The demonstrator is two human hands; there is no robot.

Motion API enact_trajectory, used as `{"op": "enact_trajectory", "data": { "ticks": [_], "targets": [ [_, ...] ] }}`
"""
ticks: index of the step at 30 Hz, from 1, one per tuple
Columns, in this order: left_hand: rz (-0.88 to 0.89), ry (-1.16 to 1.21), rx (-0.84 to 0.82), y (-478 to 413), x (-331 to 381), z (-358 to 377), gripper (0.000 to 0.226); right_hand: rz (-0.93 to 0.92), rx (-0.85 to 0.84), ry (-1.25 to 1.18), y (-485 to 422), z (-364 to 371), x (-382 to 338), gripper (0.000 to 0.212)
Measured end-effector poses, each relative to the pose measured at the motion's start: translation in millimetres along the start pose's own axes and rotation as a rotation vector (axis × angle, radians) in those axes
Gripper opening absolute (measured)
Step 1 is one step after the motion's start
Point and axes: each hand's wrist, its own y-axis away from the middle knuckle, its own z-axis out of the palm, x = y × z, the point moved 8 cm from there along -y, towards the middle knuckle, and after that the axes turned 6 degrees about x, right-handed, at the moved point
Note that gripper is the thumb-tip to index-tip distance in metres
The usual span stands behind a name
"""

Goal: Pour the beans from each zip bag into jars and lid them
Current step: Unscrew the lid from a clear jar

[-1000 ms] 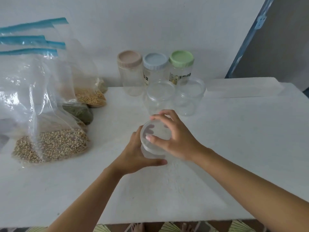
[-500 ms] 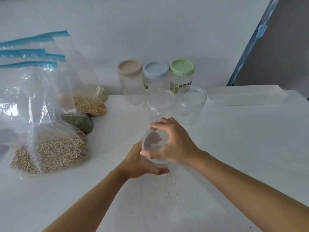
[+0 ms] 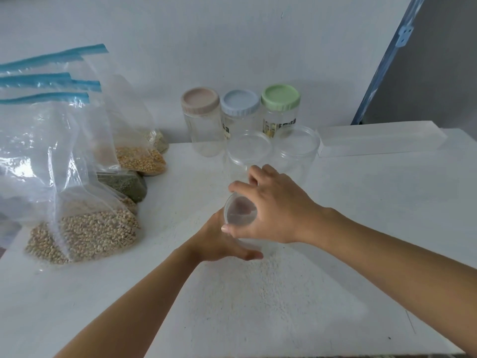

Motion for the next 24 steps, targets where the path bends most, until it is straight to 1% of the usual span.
{"op": "enact_trajectory", "data": {
  "ticks": [2, 4, 5, 6, 7, 8, 9, 10, 11, 13, 15, 16, 17, 18, 20, 21, 22, 23, 24],
  "targets": [
    [-0.025, -0.007, -0.013, 0.1, -3.8, 2.1, 0.082, -0.008, -0.064, -0.137, 1.5, 2.5, -7.1, 0.063],
    [-0.042, 0.0, -0.013, 1.9, -4.5, 3.1, 0.088, -0.017, -0.179, -0.377, 3.8, 7.8, -12.1, 0.049],
    [-0.049, -0.001, -0.014, 2.1, -6.1, 3.3, 0.09, -0.013, -0.192, -0.48, 4.7, 7.9, -13.5, 0.041],
    [-0.058, 0.001, -0.019, 2.1, -6.9, 3.6, 0.092, 0.003, -0.152, -0.526, 5.1, 5.4, -12.2, 0.038],
    [-0.049, -0.011, -0.02, 1.9, -5.6, 3.7, 0.09, 0.025, -0.082, -0.493, 5.7, 1.8, -8.6, 0.044],
    [-0.046, -0.021, -0.017, 1.2, -2.3, 3.3, 0.087, 0.048, -0.02, -0.386, 6.5, -1.5, -4.6, 0.057],
    [-0.024, -0.04, -0.015, 1.4, -2.3, 4.4, 0.084, 0.077, 0.009, -0.238, 7.6, -3.6, -2.6, 0.07],
    [-0.018, -0.037, -0.016, 2.2, -2.3, 6.2, 0.081, 0.116, 0.01, -0.094, 9.2, -4.4, -2.3, 0.079],
    [-0.013, -0.042, -0.011, 3.5, -3.8, 7.3, 0.078, 0.149, 0.001, 0.007, 10.9, -3.2, -3.9, 0.082],
    [-0.066, 0.003, 0.017, 4.6, -5.2, 5.5, 0.069, 0.141, 0.011, 0.085, 11.6, 4.7, -11.2, 0.074],
    [-0.065, 0.0, 0.009, 3.6, -3.9, 6.2, 0.063, 0.077, 0.066, 0.021, 11.6, 9.6, -16.1, 0.062],
    [-0.066, 0.005, 0.011, 2.6, -0.8, 5.7, 0.065, 0.039, 0.079, -0.077, 10.8, 9.4, -14.6, 0.056],
    [-0.072, 0.007, 0.018, 2.1, -0.9, 4.9, 0.071, 0.004, 0.052, -0.203, 9.5, 8.9, -10.6, 0.05],
    [-0.08, 0.024, 0.025, 2.2, -1.4, 4.3, 0.08, -0.026, -0.023, -0.325, 7.7, 8.3, -6.6, 0.045],
    [-0.073, 0.02, 0.035, 3.4, -3.2, 2.7, 0.097, -0.063, -0.215, -0.493, 6.7, 3.7, -2.6, 0.043],
    [-0.061, 0.006, 0.028, 4.0, -4.1, 3.3, 0.1, -0.055, -0.275, -0.528, 6.5, -0.2, -2.3, 0.042],
    [-0.063, 0.007, 0.02, 5.0, -4.0, 3.7, 0.098, -0.027, -0.29, -0.51, 5.8, -3.5, -1.6, 0.045],
    [-0.061, 0.004, 0.022, 5.4, -3.3, 3.8, 0.093, 0.011, -0.278, -0.439, 5.4, -5.0, -0.7, 0.054],
    [-0.064, 0.008, 0.022, 5.2, -0.2, 4.2, 0.087, 0.062, -0.27, -0.314, 6.0, -3.6, -0.5, 0.066]
  ]
}}
